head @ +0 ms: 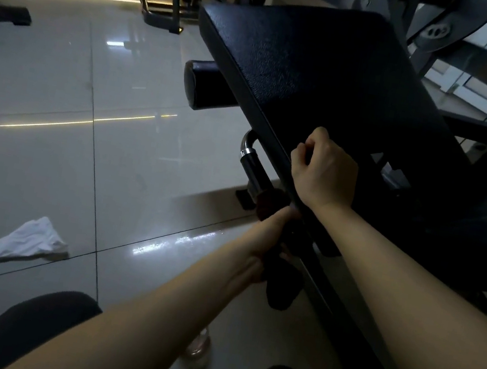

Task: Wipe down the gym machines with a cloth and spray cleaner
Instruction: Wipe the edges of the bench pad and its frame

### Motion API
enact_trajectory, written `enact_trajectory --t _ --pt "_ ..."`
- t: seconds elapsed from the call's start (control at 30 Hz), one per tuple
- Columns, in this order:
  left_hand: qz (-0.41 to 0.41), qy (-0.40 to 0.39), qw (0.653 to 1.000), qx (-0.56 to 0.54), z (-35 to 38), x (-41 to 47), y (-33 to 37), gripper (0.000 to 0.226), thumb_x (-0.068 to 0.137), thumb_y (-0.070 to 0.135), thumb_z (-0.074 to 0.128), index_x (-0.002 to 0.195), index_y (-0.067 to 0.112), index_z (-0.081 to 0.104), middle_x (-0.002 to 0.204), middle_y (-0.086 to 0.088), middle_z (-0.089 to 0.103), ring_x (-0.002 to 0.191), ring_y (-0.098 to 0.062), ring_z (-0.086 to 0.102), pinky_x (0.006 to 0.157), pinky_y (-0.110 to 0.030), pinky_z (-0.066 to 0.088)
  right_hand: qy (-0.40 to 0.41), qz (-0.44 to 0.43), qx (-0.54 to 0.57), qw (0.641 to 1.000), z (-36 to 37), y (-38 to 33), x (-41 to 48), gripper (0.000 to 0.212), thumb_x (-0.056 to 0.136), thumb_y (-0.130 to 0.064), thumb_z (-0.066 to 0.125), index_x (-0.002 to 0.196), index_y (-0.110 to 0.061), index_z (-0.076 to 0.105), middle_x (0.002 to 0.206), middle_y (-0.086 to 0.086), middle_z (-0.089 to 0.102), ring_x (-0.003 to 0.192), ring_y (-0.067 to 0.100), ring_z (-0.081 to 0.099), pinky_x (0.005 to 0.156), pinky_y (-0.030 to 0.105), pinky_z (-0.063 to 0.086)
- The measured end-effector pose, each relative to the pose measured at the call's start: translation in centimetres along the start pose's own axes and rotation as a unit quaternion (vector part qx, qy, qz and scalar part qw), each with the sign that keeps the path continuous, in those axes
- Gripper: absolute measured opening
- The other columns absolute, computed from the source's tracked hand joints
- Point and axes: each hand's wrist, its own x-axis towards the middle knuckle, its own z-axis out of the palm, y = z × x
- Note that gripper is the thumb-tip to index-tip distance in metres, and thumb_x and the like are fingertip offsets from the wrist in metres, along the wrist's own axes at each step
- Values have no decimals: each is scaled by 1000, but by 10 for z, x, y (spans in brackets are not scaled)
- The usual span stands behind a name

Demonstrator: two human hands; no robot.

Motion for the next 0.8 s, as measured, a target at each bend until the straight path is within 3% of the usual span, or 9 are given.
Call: enact_trajectory --t 0.13,0.2,0.33,0.43,0.53,0.6,0.67,0.73,0.8 --pt "-56 -20 986 157 -11 -8 20 30 95 41 65 89 12 63 57 0 58 44 -10 48 42 -18 35 0 5 19 1000 0 3 0 16 97 -31 50 87 -22 43 71 -9 46 57 8 41 50 18 21" --pt "-83 -18 981 176 -16 -10 29 31 92 42 69 90 12 65 61 -3 60 50 -13 52 47 -20 41 0 6 23 1000 1 2 0 15 97 -31 50 87 -20 46 71 -9 47 58 9 43 50 20 23" --pt "-49 -1 998 -26 -3 -4 23 19 88 16 71 105 7 70 85 -9 72 81 -25 70 67 -36 57 1 11 15 1000 1 2 0 16 96 -30 50 87 -18 48 73 -8 49 61 14 45 56 28 27" --pt "-9 -11 998 -56 8 0 10 16 94 17 66 103 4 66 75 -9 72 69 -22 70 62 -34 59 1 12 9 1000 1 2 2 16 96 -30 51 88 -17 50 74 -7 49 62 14 44 58 28 29" --pt "-18 -16 999 41 5 -5 13 23 99 28 62 95 5 62 63 -5 65 44 -12 59 42 -20 46 -6 11 11 1000 0 2 1 15 96 -30 50 86 -19 47 73 -8 50 61 13 46 57 27 28" --pt "-50 -23 986 158 -8 -8 22 36 96 44 64 100 8 61 66 -3 59 44 -10 52 42 -20 41 -10 12 16 1000 -1 2 1 15 97 -30 51 87 -19 47 73 -8 49 61 12 47 57 27 29" --pt "-56 -9 946 320 -20 -12 35 45 92 54 67 106 11 62 71 -2 58 50 -11 52 47 -22 41 -11 15 16 1000 -1 2 0 15 97 -30 51 87 -18 49 72 -8 50 61 13 49 57 28 31" --pt "16 41 888 458 -30 -18 52 38 93 48 69 109 14 67 80 -2 66 58 -11 59 51 -22 46 -9 14 19 1000 0 3 1 15 96 -29 52 86 -19 47 71 -8 49 60 14 49 56 28 30" --pt "139 102 865 472 -39 -24 70 22 97 34 68 103 13 69 79 0 68 56 -6 62 54 -21 52 -11 17 24 1000 0 3 1 16 95 -29 52 84 -21 44 70 -9 47 59 15 47 56 28 28"
